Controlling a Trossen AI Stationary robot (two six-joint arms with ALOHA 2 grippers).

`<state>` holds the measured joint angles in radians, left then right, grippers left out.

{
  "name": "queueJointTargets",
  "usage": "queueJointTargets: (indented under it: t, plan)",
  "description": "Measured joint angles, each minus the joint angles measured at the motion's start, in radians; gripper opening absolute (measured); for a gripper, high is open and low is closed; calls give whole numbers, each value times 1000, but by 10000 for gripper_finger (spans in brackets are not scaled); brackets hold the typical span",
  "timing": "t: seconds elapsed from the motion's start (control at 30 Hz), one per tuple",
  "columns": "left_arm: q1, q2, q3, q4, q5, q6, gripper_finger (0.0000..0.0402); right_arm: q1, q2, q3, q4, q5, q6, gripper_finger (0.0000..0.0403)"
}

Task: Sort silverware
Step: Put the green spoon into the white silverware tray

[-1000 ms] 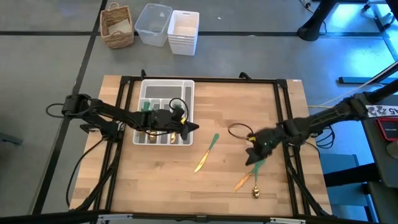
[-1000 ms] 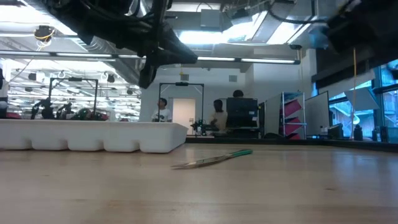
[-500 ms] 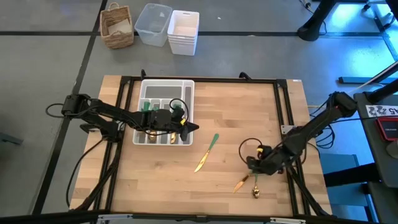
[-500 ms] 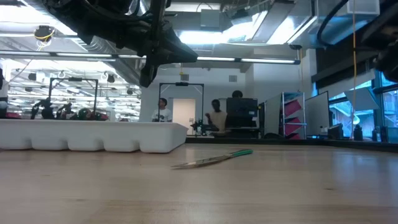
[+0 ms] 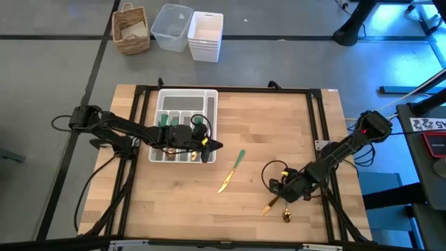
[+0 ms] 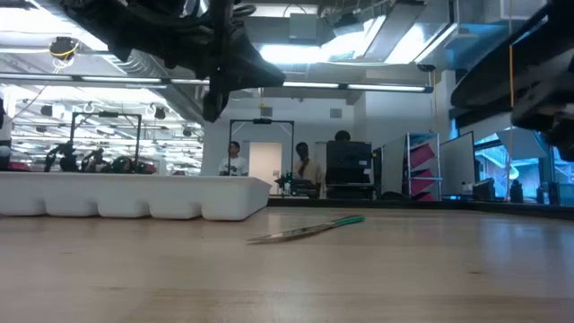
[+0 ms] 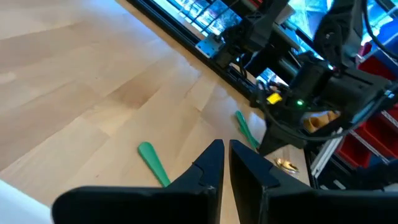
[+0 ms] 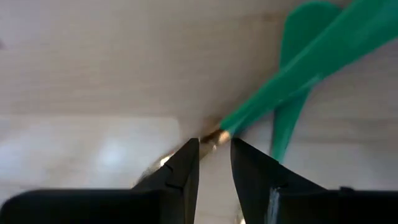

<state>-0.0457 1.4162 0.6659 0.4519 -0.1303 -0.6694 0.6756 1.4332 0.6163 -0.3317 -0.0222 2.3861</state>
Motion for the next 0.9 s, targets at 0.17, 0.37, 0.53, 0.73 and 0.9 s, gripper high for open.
queueJointTargets:
  t: [0.17,0.37,0.53,0.73,0.9]
  plan:
    - [-23,0,0,-1,0,27,17,-37,12,0,6,3,0,95]
    - [-36,0,0,-1,1,72,17,-68,11,1,-33,0,0,95]
    - [-37,0,0,-2,1,94,17,-69,11,2,-39,15,0,95]
    - [-37,0,0,-3,1,179,17,-68,11,1,-31,76,-7,95]
    - [-37,0,0,-3,0,209,17,-69,12,-1,-13,110,-8,95]
